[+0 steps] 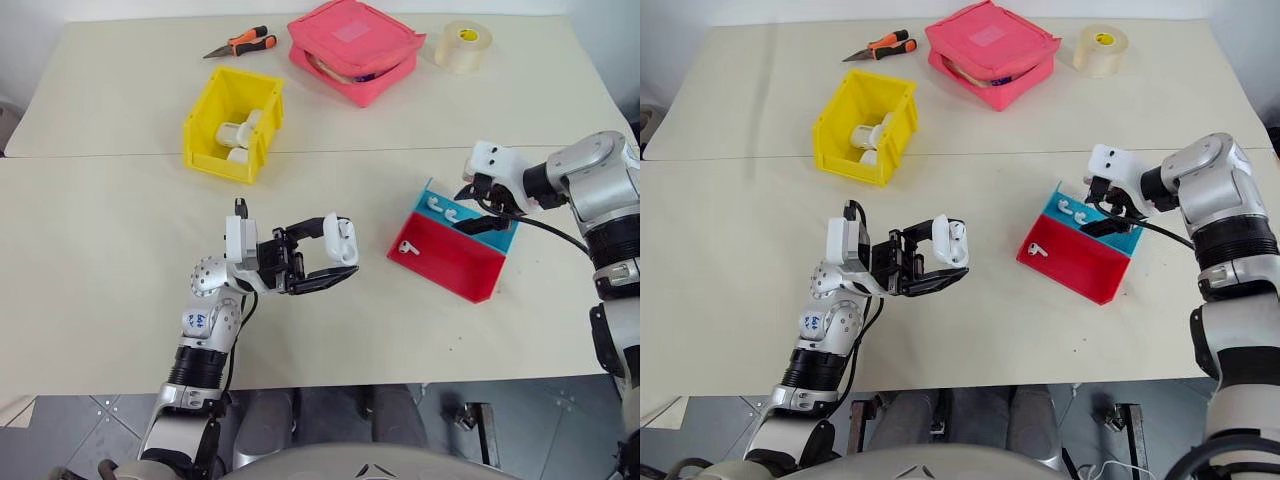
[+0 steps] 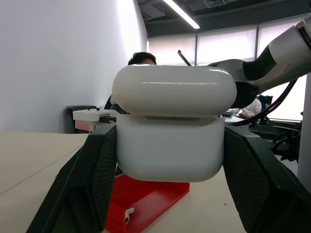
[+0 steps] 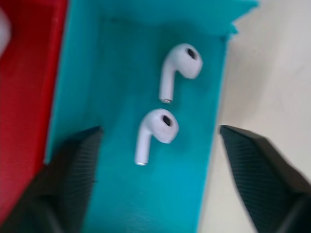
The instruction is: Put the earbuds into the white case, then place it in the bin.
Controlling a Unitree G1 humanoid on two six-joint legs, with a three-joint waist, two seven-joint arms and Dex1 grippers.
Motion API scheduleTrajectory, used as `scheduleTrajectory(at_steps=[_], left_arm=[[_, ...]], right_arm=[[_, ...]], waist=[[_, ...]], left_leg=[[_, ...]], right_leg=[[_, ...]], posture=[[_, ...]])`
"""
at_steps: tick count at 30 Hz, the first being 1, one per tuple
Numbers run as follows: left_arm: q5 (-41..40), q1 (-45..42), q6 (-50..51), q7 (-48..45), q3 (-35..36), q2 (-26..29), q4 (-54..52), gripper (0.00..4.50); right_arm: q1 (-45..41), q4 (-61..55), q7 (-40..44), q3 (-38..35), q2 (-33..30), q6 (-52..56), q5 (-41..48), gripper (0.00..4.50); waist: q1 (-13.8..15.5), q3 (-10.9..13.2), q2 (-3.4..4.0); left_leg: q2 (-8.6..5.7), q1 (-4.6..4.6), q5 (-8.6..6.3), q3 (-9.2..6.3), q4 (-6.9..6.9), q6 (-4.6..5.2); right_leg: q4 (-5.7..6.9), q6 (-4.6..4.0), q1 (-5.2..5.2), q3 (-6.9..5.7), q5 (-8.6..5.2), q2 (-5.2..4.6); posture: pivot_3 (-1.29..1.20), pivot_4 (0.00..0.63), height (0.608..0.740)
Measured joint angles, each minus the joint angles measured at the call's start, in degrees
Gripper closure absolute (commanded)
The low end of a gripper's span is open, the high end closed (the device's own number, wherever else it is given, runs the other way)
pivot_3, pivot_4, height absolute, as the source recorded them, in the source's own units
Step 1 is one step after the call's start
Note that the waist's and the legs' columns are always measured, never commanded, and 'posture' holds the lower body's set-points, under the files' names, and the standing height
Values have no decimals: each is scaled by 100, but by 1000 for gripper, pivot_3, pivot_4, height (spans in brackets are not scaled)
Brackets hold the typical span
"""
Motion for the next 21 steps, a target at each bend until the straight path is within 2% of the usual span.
scheduleTrajectory(at_steps=[2,13,16,19,21], left_arm=[[0,-4,0,1,0,-1,1,1692],[0,-73,-38,-35,-1,-5,11,1692],[0,-73,-51,-38,-1,-7,11,1692],[0,-73,-52,-37,-1,-9,11,1692],[0,-73,-52,-37,-4,-11,11,1692]], right_arm=[[-11,0,10,-2,31,-24,-37,2297],[-32,-1,27,-13,56,-35,-132,2297],[-31,-2,70,-14,64,-44,-146,2866],[-31,-2,58,-23,83,-82,-167,3760],[-31,-6,40,-42,99,-76,-190,3760]], waist=[[2,0,0],[3,0,1],[3,0,1],[2,-1,1],[2,-1,1]], left_leg=[[0,1,0,-1,3,0],[0,1,0,-2,4,0],[0,1,0,-2,4,0],[0,2,0,-2,5,0],[0,3,0,-2,6,-1]], right_leg=[[2,0,1,0,0,0],[2,0,2,0,0,0],[2,0,2,0,0,0],[3,0,3,0,0,0],[4,0,3,0,0,0]], posture=[[0,150,740],[0,150,740],[0,150,740],[0,150,740],[0,150,740]])
